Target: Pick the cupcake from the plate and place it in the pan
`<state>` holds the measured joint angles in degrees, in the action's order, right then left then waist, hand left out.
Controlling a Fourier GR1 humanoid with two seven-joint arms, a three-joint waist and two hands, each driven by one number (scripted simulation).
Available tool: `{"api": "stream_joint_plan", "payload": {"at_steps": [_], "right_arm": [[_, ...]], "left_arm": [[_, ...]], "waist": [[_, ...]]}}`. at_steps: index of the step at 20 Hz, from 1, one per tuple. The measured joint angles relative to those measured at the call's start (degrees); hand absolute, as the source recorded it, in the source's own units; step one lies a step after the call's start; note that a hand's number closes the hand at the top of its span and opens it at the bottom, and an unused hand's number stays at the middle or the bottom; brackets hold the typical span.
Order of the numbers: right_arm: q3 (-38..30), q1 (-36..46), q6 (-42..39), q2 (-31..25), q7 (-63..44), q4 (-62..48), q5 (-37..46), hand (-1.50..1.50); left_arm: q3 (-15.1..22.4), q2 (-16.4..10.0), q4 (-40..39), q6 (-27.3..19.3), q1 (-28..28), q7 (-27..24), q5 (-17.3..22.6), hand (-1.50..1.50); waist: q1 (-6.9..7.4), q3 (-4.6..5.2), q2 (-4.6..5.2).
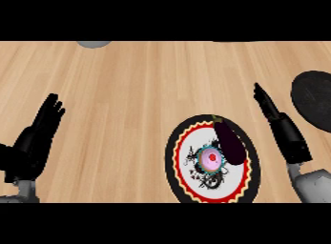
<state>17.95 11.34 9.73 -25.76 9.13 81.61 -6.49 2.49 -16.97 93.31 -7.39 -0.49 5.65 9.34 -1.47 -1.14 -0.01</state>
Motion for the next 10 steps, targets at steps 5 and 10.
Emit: {"api": "stream_joint_plan", "payload": {"at_steps": [5, 10], "right_arm": [[3.98, 2.54, -13.99, 0.46, 2.13, -1.3, -5.25, 1.5], [4.99, 2.97, -21.09, -1.57, 10.71, -2.51, -3.73, -1.5]], "left_arm": [[-0.39, -0.41, -1.01, -0.89, -4.64, -0.33, -1.89, 0.0], [-1.77, -0.08, -4.46, -1.43, -7.77, -1.31, -2.34, 0.0]], "waist": [[1.92, 0.73, 0.42], [1.66, 0.97, 0.34]]}}
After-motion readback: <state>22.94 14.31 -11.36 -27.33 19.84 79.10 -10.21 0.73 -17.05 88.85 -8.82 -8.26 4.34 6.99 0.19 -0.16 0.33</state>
